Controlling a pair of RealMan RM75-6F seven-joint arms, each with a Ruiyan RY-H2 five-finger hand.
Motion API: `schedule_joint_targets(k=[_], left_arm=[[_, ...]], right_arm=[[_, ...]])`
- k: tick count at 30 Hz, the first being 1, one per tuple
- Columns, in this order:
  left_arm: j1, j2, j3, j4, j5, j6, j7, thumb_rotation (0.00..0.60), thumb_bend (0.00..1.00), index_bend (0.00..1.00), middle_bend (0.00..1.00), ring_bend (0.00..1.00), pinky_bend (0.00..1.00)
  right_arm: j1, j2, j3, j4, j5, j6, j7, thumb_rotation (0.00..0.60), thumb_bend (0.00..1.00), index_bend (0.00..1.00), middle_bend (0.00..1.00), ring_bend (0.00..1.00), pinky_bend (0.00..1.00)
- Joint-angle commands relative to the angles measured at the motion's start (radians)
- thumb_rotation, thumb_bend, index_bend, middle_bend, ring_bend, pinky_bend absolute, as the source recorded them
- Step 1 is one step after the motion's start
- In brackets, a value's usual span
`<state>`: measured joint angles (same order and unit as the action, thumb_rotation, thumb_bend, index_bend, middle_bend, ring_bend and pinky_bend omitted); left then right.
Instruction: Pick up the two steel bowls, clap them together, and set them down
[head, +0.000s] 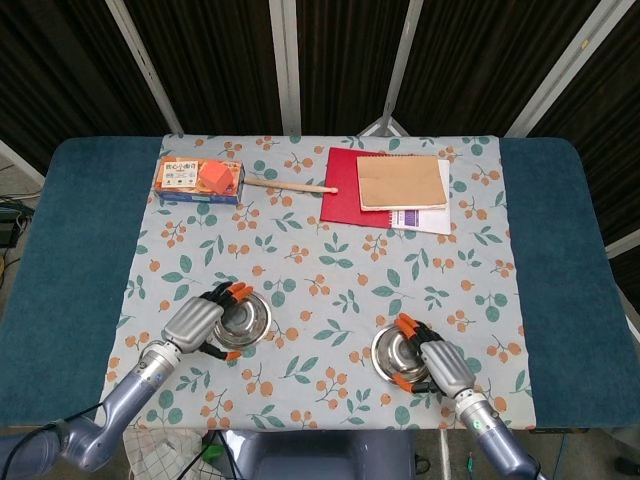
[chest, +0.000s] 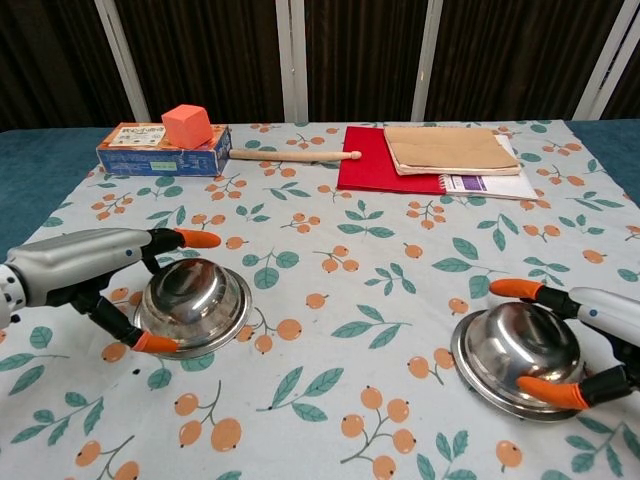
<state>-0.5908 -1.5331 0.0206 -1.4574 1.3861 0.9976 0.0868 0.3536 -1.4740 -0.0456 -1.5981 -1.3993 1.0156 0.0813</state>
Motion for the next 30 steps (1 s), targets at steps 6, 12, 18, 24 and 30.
schedule_joint_targets(k=[6, 12, 18, 24, 30], left_arm=[[0.020, 0.046, -0.012, -0.065, 0.064, 0.073, -0.066, 0.292, 0.04, 0.00, 0.00, 0.00, 0.14], [0.063, 0.145, -0.014, -0.168, 0.210, 0.243, -0.193, 0.281, 0.04, 0.00, 0.00, 0.00, 0.12], [0.141, 0.255, 0.055, -0.231, 0.342, 0.394, -0.211, 0.281, 0.04, 0.00, 0.00, 0.00, 0.10], [0.278, 0.366, 0.163, -0.234, 0.348, 0.462, -0.025, 0.307, 0.05, 0.00, 0.00, 0.00, 0.10], [0.468, 0.322, 0.157, -0.180, 0.233, 0.629, 0.107, 0.319, 0.06, 0.00, 0.00, 0.00, 0.09]], right_arm=[[-0.013, 0.043, -0.043, -0.102, -0.072, 0.023, 0.039, 0.361, 0.37, 0.00, 0.00, 0.00, 0.17], [-0.050, 0.095, -0.054, -0.191, -0.217, 0.174, 0.076, 0.350, 0.37, 0.00, 0.00, 0.00, 0.17], [-0.077, 0.146, -0.026, -0.224, -0.292, 0.300, 0.021, 0.349, 0.37, 0.00, 0.00, 0.00, 0.17], [-0.125, 0.249, 0.008, -0.185, -0.284, 0.389, -0.259, 0.384, 0.37, 0.00, 0.00, 0.00, 0.05], [-0.250, 0.248, 0.066, -0.081, -0.143, 0.545, -0.499, 0.518, 0.37, 0.00, 0.00, 0.00, 0.00]])
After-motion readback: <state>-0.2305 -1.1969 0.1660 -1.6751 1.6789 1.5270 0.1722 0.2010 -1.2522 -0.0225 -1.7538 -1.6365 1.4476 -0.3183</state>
